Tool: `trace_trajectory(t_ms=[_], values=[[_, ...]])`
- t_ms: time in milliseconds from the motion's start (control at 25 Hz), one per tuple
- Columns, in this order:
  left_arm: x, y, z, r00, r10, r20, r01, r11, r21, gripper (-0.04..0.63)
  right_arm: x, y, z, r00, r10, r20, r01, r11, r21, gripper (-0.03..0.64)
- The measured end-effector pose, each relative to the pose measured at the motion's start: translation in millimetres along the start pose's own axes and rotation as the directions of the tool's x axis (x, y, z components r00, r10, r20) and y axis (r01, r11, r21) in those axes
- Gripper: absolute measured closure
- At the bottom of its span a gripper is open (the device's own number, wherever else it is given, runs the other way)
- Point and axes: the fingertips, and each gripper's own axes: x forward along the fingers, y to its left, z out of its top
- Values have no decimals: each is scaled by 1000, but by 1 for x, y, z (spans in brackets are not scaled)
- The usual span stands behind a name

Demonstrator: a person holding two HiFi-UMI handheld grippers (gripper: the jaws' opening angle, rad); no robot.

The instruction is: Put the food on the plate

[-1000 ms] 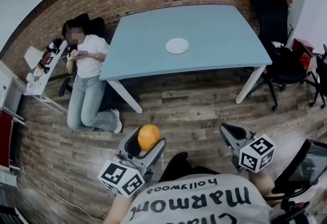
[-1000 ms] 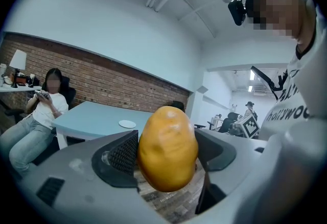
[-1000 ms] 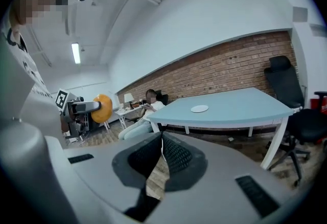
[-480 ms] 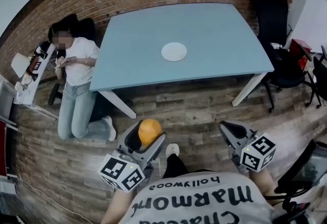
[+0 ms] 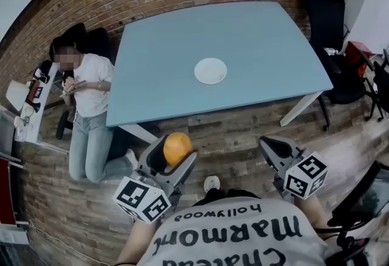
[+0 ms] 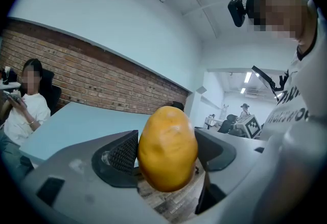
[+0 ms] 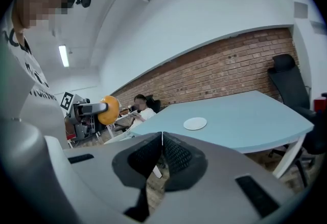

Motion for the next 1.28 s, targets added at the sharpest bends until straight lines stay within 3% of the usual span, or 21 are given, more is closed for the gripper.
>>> trace_trajectory(t_ms=[240, 720, 1080, 1280], values=[[17, 44, 12, 1000, -19, -10, 19, 1000, 17, 258, 37, -14, 32, 997, -33, 71, 32, 999, 2, 606], [46, 106, 43, 997, -73, 9, 71, 993, 95, 258, 103, -23, 66, 992, -65, 112, 67, 998, -18, 606], [73, 114, 41, 991, -136, 8, 135, 990, 40, 258, 111, -39, 61, 991, -115, 62, 115, 993, 0, 606], [86, 121, 33, 993, -116, -7, 117, 992, 38, 258, 124, -46, 57, 995, -91, 37, 91, 996, 1, 606]])
